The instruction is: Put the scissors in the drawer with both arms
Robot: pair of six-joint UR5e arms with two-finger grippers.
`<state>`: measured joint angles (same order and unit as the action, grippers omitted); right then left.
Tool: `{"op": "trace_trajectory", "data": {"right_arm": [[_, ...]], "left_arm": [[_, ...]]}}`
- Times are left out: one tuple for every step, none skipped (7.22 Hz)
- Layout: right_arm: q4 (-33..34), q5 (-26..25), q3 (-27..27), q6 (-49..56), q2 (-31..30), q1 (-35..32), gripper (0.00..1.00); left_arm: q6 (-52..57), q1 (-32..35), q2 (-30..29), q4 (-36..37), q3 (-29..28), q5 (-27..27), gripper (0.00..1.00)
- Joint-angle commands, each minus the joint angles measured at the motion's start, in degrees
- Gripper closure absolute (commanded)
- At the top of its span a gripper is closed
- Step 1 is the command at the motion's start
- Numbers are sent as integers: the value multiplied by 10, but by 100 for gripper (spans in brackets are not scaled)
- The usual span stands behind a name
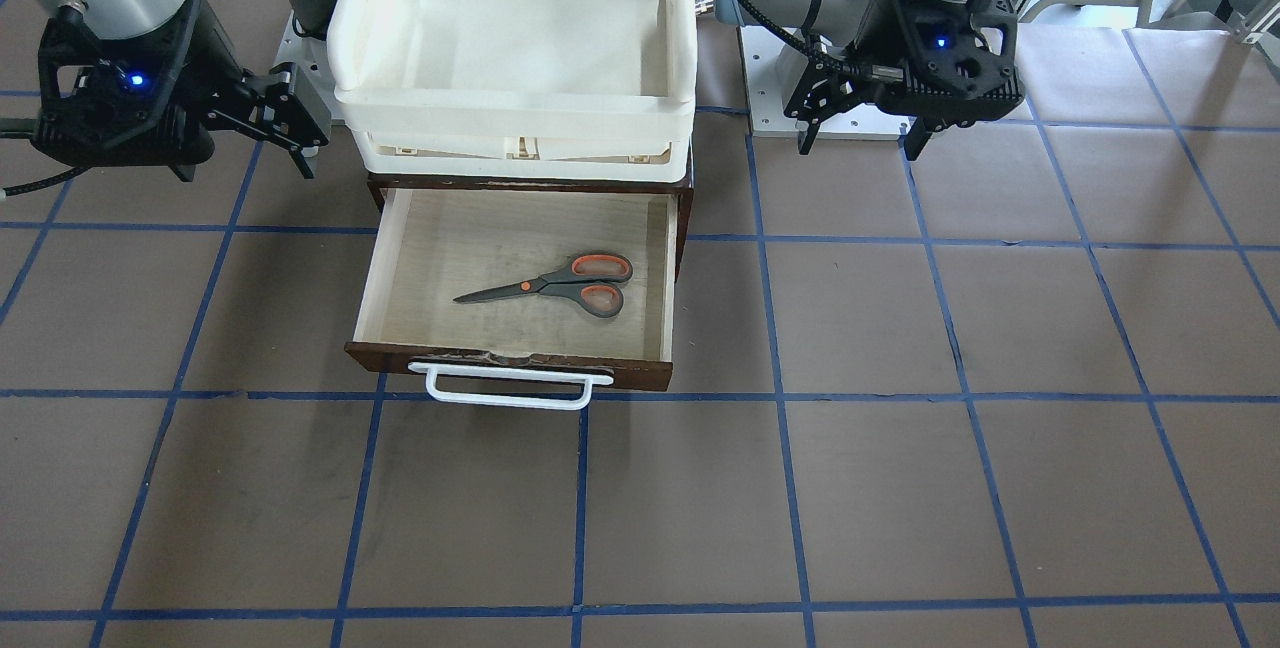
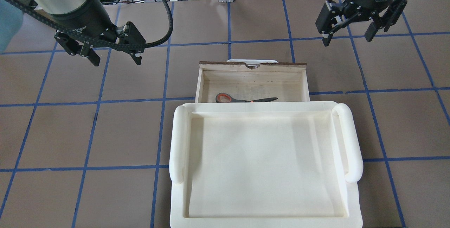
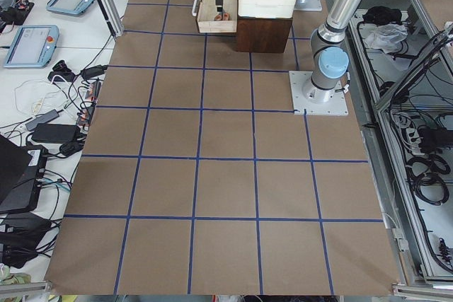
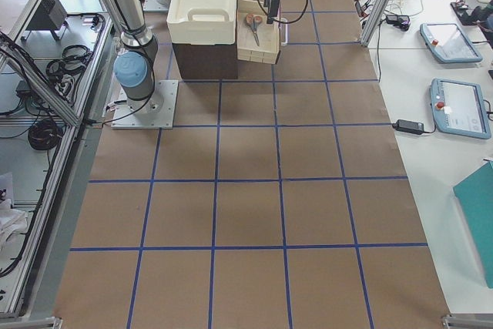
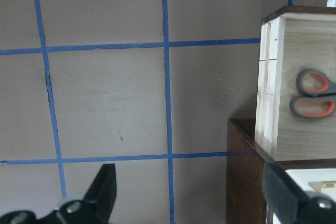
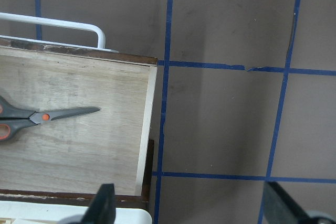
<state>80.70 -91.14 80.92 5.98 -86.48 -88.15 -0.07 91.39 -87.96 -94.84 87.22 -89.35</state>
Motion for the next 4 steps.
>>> {"op": "trace_trajectory", "data": {"right_arm": [[2, 0, -1, 0, 0, 0, 0], [2, 1, -1, 0, 0, 0, 0], [2, 3, 0, 0, 0, 0, 0], [2, 4, 0, 0, 0, 0, 0]], "left_arm": [[-1, -1, 0, 3, 0, 1, 0], [0, -1, 0, 2, 1, 1, 0], [2, -1, 0, 1, 2, 0, 0], [2, -2, 0, 4, 6, -2, 0]]}}
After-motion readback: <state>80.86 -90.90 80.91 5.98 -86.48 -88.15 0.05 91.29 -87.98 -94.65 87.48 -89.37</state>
